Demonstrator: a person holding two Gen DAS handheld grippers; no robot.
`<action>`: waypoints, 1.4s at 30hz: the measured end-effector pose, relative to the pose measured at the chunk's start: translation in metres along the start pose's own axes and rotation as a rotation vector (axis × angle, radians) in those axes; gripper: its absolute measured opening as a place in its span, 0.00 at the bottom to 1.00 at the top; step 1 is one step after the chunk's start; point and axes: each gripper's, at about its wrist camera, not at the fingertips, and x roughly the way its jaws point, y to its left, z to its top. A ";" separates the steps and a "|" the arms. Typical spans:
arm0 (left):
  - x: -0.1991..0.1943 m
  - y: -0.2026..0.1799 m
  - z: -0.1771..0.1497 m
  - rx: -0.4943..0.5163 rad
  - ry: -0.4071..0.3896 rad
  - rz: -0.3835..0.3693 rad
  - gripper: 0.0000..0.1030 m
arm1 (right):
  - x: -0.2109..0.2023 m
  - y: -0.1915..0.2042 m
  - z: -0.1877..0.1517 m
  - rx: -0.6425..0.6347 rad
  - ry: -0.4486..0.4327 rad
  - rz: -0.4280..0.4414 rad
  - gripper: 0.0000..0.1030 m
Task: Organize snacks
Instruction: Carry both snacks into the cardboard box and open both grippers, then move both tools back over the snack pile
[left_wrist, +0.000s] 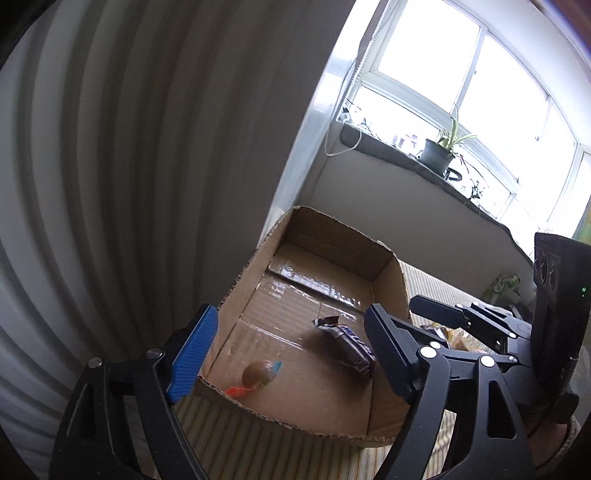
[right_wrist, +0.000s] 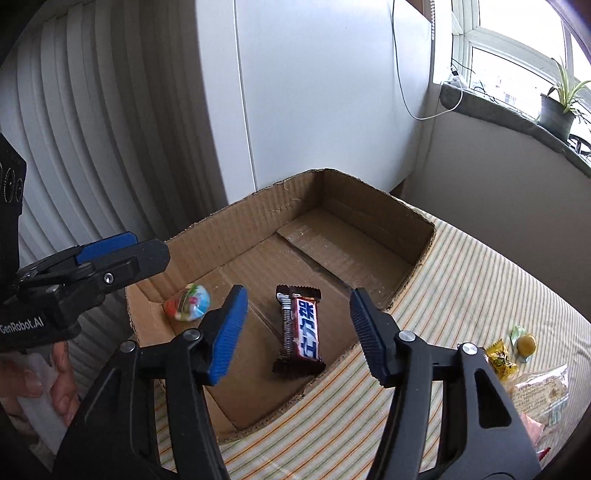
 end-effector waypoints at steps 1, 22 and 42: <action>-0.001 0.002 0.000 -0.008 0.002 0.005 0.79 | -0.001 0.001 -0.001 -0.004 0.004 0.001 0.58; -0.033 -0.033 0.004 0.044 -0.026 0.037 0.79 | -0.064 -0.013 -0.025 0.025 -0.087 -0.016 0.59; -0.019 -0.224 -0.042 0.340 0.053 -0.186 0.79 | -0.214 -0.176 -0.150 0.328 -0.158 -0.321 0.63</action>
